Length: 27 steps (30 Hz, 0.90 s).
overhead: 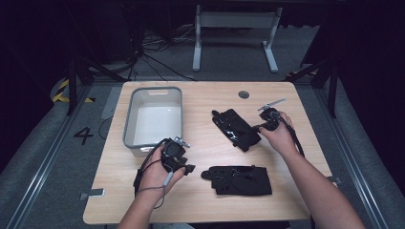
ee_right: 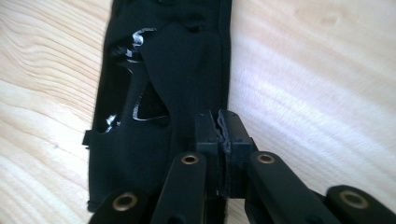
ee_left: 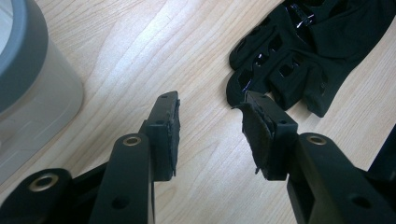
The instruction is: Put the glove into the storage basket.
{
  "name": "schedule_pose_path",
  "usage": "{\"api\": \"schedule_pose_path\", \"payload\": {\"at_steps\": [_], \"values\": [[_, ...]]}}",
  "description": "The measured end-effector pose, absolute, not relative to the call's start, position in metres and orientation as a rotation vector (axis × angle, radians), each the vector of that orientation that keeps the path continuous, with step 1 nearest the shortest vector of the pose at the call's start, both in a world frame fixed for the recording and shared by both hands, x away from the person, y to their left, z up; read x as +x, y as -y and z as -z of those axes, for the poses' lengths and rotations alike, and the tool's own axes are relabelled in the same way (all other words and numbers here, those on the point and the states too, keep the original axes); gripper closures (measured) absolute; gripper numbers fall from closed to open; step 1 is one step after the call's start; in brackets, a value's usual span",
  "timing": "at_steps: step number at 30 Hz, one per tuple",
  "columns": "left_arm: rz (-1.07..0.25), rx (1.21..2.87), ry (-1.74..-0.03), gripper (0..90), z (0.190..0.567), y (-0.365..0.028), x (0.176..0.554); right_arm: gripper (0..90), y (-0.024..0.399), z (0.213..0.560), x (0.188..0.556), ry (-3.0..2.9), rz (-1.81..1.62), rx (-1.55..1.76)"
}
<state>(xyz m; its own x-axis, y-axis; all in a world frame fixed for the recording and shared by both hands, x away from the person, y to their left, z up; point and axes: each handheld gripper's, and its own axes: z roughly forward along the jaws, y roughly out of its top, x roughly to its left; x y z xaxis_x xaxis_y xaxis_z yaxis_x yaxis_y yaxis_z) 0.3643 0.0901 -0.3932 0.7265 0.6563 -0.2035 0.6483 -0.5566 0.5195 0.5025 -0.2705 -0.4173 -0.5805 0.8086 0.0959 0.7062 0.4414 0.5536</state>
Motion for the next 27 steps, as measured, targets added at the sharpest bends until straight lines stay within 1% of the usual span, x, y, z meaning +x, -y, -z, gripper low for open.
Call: {"api": "schedule_pose_path", "payload": {"at_steps": [1,5,6,7,10,24,26,27], "values": [[-0.018,2.352,-0.986,56.9,0.393,-0.09,0.364,88.2,0.271,0.417,0.502,-2.507,-0.829,1.333],[-0.023,2.353,-0.979,56.9,0.393,-0.089,0.364,88.4,0.27,0.4,0.493,-2.485,-0.85,1.248],[-0.02,2.353,-0.978,56.9,0.392,-0.088,0.364,88.4,0.268,0.391,0.487,-2.475,-0.858,1.192],[-0.02,2.353,-0.978,56.9,0.392,-0.088,0.364,88.4,0.268,0.391,0.487,-2.475,-0.858,1.192],[-0.022,2.357,-0.97,56.9,0.392,-0.086,0.364,88.4,0.264,0.376,0.477,-2.473,-0.859,1.105],[-0.012,2.367,-0.956,57.0,0.393,-0.08,0.367,88.5,0.263,0.347,0.448,-2.423,-0.833,0.941],[-0.013,2.374,-0.947,57.0,0.393,-0.079,0.367,88.5,0.264,0.343,0.441,-2.422,-0.835,0.921],[-0.011,2.373,-0.946,57.0,0.393,-0.078,0.367,88.5,0.263,0.339,0.432,-2.423,-0.831,0.877]]}}
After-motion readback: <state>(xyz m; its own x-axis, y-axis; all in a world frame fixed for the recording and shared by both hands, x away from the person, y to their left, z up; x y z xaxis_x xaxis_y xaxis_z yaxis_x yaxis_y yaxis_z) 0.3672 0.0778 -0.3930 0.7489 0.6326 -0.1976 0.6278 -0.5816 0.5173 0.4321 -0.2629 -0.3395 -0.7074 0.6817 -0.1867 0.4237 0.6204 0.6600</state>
